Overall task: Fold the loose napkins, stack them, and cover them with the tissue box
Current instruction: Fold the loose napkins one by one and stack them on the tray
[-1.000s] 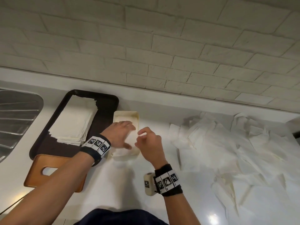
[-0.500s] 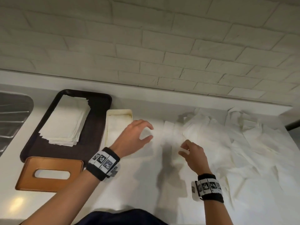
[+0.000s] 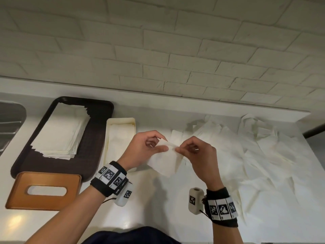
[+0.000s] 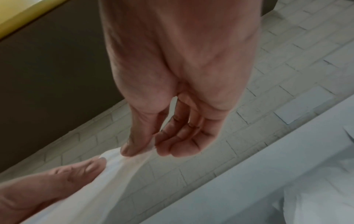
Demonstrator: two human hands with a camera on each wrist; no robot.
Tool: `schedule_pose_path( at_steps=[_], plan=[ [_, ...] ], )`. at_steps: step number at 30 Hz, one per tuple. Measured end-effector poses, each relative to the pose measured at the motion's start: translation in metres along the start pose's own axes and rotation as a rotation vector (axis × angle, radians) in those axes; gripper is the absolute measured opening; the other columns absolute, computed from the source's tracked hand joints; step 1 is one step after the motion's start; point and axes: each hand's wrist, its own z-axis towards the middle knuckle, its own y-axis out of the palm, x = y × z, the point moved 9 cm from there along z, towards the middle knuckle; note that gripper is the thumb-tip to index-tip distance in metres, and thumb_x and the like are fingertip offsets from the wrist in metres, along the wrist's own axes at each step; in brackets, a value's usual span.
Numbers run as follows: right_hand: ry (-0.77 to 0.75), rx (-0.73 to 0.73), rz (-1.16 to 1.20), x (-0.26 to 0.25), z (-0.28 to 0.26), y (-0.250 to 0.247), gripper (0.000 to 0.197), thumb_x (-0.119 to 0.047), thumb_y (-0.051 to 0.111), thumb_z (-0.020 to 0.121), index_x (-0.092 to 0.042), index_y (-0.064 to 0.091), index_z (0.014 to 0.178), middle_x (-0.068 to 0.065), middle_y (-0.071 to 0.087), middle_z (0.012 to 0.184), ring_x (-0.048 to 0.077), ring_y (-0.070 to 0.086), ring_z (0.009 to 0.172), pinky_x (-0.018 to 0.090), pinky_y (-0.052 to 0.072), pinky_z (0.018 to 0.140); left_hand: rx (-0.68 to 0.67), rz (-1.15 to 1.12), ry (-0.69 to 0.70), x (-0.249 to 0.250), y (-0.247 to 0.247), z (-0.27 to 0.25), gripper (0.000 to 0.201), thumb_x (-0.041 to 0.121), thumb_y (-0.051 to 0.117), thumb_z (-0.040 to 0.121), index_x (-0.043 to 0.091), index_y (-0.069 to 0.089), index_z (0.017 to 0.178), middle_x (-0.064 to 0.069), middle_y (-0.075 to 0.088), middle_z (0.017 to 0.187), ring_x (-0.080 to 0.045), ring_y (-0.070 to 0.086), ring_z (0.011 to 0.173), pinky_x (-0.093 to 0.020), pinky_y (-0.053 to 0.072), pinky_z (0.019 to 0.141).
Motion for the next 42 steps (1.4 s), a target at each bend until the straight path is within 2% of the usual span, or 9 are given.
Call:
schedule_pose_path(
  at_steps=[7,11,14,20,26,30,34,38,42],
  plan=[
    [-0.003,-0.164,0.054,-0.003,0.006,0.034,0.024,-0.03,0.073,0.104,-0.02,0.055,0.091,-0.009,0.063,0.073,0.014,0.057,0.068,0.025,0.048,0.069,0.004,0.149,0.005,-0.002,-0.021,-0.011,0.022,0.044,0.091,0.08,0.031,0.076,0.09,0.012,0.045,0.071,-0.01,0.044,0.064,-0.031,0.04,0.066],
    [0.008,-0.29,0.146,-0.013,0.003,0.054,0.016,-0.023,0.065,0.11,-0.019,0.049,0.107,0.001,0.064,0.067,0.033,0.052,0.066,0.038,0.044,0.067,-0.149,0.134,-0.031,0.0,-0.039,-0.018,0.037,0.024,0.092,0.084,0.012,0.058,0.088,0.006,0.074,0.115,-0.014,0.071,0.107,-0.036,0.056,0.094],
    [-0.063,-0.284,0.182,-0.029,0.001,0.059,0.006,-0.014,0.06,0.111,-0.019,0.063,0.112,-0.001,0.068,0.075,0.024,0.057,0.066,0.032,0.047,0.066,-0.184,0.106,-0.148,0.001,-0.073,-0.017,0.045,0.018,0.095,0.081,0.011,0.056,0.103,0.0,0.077,0.094,-0.018,0.071,0.081,-0.036,0.058,0.069],
    [-0.013,-0.293,0.219,-0.023,-0.007,0.112,0.019,-0.002,0.064,0.107,-0.013,0.079,0.103,-0.005,0.077,0.107,0.019,0.078,0.076,0.038,0.066,0.073,0.054,0.226,-0.113,0.012,-0.163,0.009,0.072,0.009,0.095,0.078,0.033,0.06,0.135,-0.001,0.076,0.118,-0.015,0.076,0.104,-0.04,0.064,0.088],
    [0.195,-0.325,-0.035,-0.026,-0.007,0.201,0.011,-0.017,0.066,0.106,-0.02,0.076,0.109,-0.008,0.07,0.103,0.011,0.078,0.073,0.02,0.062,0.065,0.137,0.739,-0.091,-0.015,-0.19,0.045,0.054,0.009,0.088,0.084,0.028,0.063,0.127,-0.002,0.071,0.122,-0.02,0.069,0.106,-0.035,0.053,0.089],
    [0.17,-0.352,-0.386,-0.026,-0.002,0.226,0.018,-0.027,0.057,0.105,-0.03,0.073,0.111,-0.003,0.066,0.103,0.025,0.07,0.096,0.036,0.059,0.087,0.135,1.097,-0.003,-0.026,-0.166,0.035,0.043,0.01,0.081,0.089,0.022,0.064,0.126,-0.005,0.059,0.136,-0.031,0.059,0.125,-0.043,0.053,0.098],
    [0.094,-0.434,-0.536,-0.025,-0.001,0.233,0.02,-0.024,0.057,0.107,-0.027,0.072,0.119,0.007,0.069,0.115,0.032,0.07,0.106,0.039,0.055,0.09,-0.197,1.207,-0.11,-0.06,-0.126,0.02,0.051,0.039,0.079,0.093,0.032,0.057,0.139,0.002,0.055,0.148,-0.024,0.055,0.136,-0.046,0.042,0.116],
    [0.064,-0.374,-0.388,-0.024,0.004,0.202,0.02,-0.035,0.055,0.105,-0.037,0.073,0.115,-0.003,0.076,0.109,0.023,0.072,0.098,0.038,0.059,0.088,-0.462,1.438,-0.307,-0.105,-0.1,-0.003,0.109,0.061,0.088,0.073,0.037,0.03,0.162,0.0,0.028,0.169,-0.025,0.034,0.156,-0.062,-0.008,0.128],
    [0.112,-0.08,-0.389,0.022,0.039,0.104,0.021,-0.02,0.063,0.097,-0.033,0.072,0.112,-0.007,0.079,0.105,0.021,0.075,0.097,0.035,0.06,0.084,-0.384,1.361,-0.28,-0.094,-0.095,-0.004,0.1,0.053,0.09,0.076,0.037,0.036,0.159,0.0,0.03,0.167,-0.024,0.026,0.159,-0.06,-0.001,0.13]
  ],
)
